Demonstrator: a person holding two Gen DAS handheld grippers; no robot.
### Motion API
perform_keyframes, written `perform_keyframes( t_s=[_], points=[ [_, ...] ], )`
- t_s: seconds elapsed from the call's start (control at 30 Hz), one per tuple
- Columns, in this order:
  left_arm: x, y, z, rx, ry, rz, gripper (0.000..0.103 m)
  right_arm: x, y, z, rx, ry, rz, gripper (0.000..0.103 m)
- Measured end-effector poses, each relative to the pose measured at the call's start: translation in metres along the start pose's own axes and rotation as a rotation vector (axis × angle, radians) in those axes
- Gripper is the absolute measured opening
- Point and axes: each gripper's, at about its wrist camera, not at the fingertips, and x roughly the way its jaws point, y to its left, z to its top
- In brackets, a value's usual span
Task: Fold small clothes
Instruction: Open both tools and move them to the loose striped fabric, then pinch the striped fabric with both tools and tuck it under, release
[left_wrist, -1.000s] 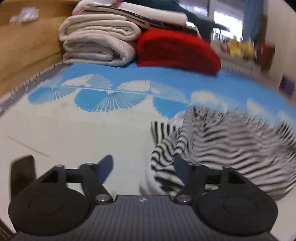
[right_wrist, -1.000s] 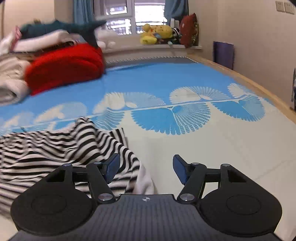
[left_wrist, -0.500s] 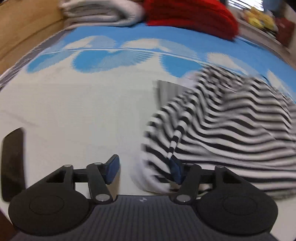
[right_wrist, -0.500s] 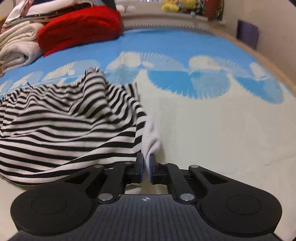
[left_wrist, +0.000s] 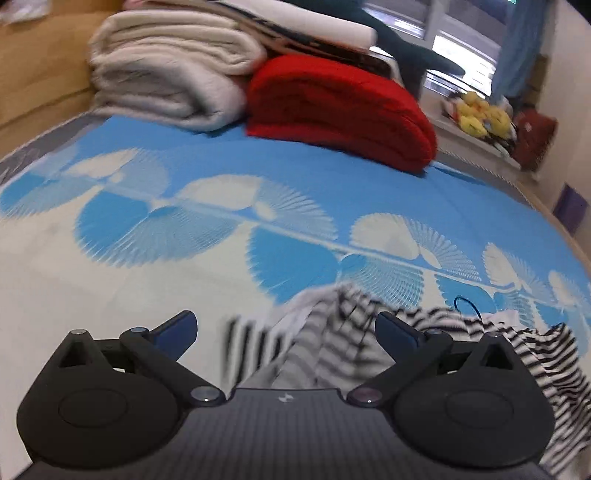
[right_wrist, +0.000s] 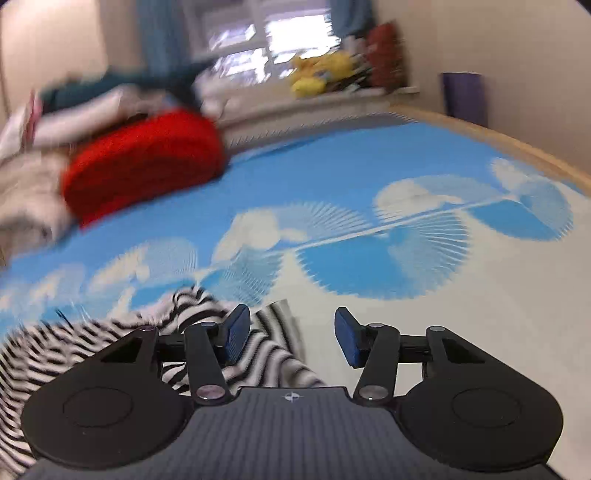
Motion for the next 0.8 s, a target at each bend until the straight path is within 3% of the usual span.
perform_keyframes(
  t_s=[0.07,0.13,0.2,0.23,0.27,0.3,0.33,0.4,0.57,0.67,0.7,0.73,0.8],
  points=[
    [0.027,-0.012,0.002,0.022,0.021,-0.055,0.103,0.035,0.023,0.001,-0.091,0.061,-0.008,0.052],
    [0.053,-0.022,0.000,0.038,0.065,-0.133,0.103,0.063,0.042,-0.001,-0.149,0.142,0.037,0.052],
    [0.079,-0.031,-0.005,0.074,0.139,-0.150,0.102,0.081,0.058,-0.006,-0.209,0.193,0.097,0.052],
    [0.089,-0.035,-0.010,0.093,0.159,-0.132,0.097,0.087,0.065,-0.008,-0.245,0.190,0.098,0.052],
    [0.096,-0.038,-0.011,0.107,0.168,-0.103,0.062,0.091,0.071,-0.011,-0.298,0.180,0.093,0.048],
    [0.102,-0.039,-0.011,0.106,0.184,-0.106,0.022,0.095,0.075,-0.012,-0.324,0.177,0.086,0.022],
    [0.106,-0.037,-0.008,0.063,0.216,-0.131,0.016,0.098,0.075,-0.010,-0.328,0.181,0.097,0.000],
    [0.102,-0.032,0.002,-0.009,0.194,-0.123,0.009,0.097,0.075,-0.001,-0.289,0.154,0.092,0.002],
    [0.091,-0.014,0.012,-0.058,0.102,-0.097,0.008,0.070,0.068,0.026,-0.211,-0.053,0.062,0.002],
    [0.108,-0.021,-0.002,0.018,0.121,-0.095,0.018,0.087,0.068,0.014,-0.242,-0.019,0.030,0.002],
    [0.112,-0.027,-0.005,0.049,0.119,-0.071,0.036,0.095,0.069,0.008,-0.262,0.012,0.003,0.003],
    [0.114,-0.029,-0.007,0.071,0.115,-0.046,0.046,0.107,0.069,0.001,-0.273,0.065,-0.016,0.004],
    [0.108,-0.031,-0.008,0.104,0.098,0.027,0.082,0.119,0.067,-0.006,-0.240,0.132,-0.026,0.017]
  ],
)
